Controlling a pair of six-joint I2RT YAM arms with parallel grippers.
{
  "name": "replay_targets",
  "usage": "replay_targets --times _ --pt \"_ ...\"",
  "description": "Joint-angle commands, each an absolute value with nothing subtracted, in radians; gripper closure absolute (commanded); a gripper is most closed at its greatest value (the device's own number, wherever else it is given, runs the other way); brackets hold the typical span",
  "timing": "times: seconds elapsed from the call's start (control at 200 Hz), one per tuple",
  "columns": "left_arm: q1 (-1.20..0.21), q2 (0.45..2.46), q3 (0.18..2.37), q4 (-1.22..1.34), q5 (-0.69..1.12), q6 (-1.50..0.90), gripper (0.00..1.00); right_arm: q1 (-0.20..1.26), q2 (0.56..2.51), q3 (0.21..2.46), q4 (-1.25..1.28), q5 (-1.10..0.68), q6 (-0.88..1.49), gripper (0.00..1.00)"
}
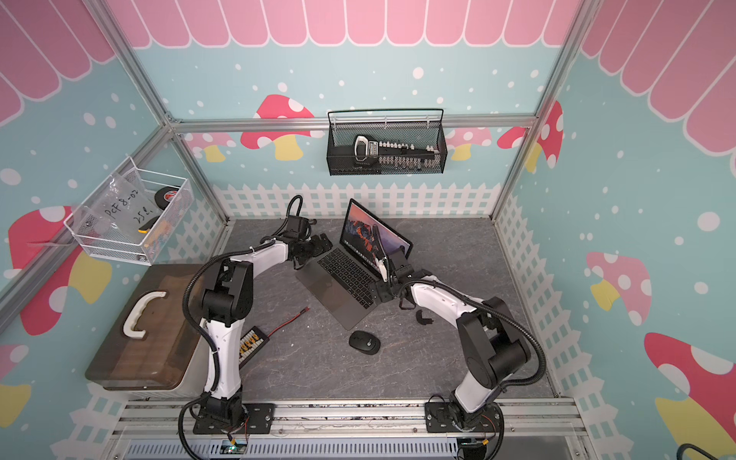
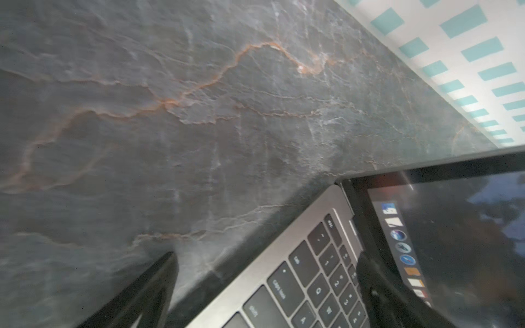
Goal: Insert the wireless mouse receiver into the laptop
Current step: Insert the USB plug into the USB port.
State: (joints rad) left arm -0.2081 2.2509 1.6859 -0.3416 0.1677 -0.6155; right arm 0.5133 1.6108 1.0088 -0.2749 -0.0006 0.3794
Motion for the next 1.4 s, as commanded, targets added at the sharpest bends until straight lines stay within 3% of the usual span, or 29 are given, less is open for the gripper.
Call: replay_targets --times 0.0,0.245,0.615,0.881,1.036,1.236,1.396 --pt "-0.185 2.310 1.758 -0.475 0.122 -0.599 0.01 0.518 1.606 0.945 -0.213 0.038 0.783 0.01" --pt "-0.194 2.407 1.885 -0.614 0.120 -0.576 0.01 0.519 1.674 0.937 -0.121 -0.030 0.974 0.02" --pt "-0.221 2.376 1.785 -0.618 0.133 -0.601 0.00 0.538 1.753 0.928 -0.004 -0.138 1.067 0.04" --pt "-0.242 2.359 1.731 -0.615 0.117 -0.601 0.00 0.553 1.768 0.905 0.058 -0.107 1.126 0.05" --pt "-0.247 2.328 1.664 -0.580 0.119 -0.623 0.00 0.554 1.760 0.894 0.113 -0.129 1.169 0.05" --pt "-0.292 2.246 1.469 -0.455 0.131 -0.696 0.00 0.561 1.795 0.861 0.367 -0.151 1.451 0.06" --pt "-0.303 2.200 1.376 -0.416 0.146 -0.729 0.00 0.553 1.810 0.904 0.351 -0.076 1.428 0.06"
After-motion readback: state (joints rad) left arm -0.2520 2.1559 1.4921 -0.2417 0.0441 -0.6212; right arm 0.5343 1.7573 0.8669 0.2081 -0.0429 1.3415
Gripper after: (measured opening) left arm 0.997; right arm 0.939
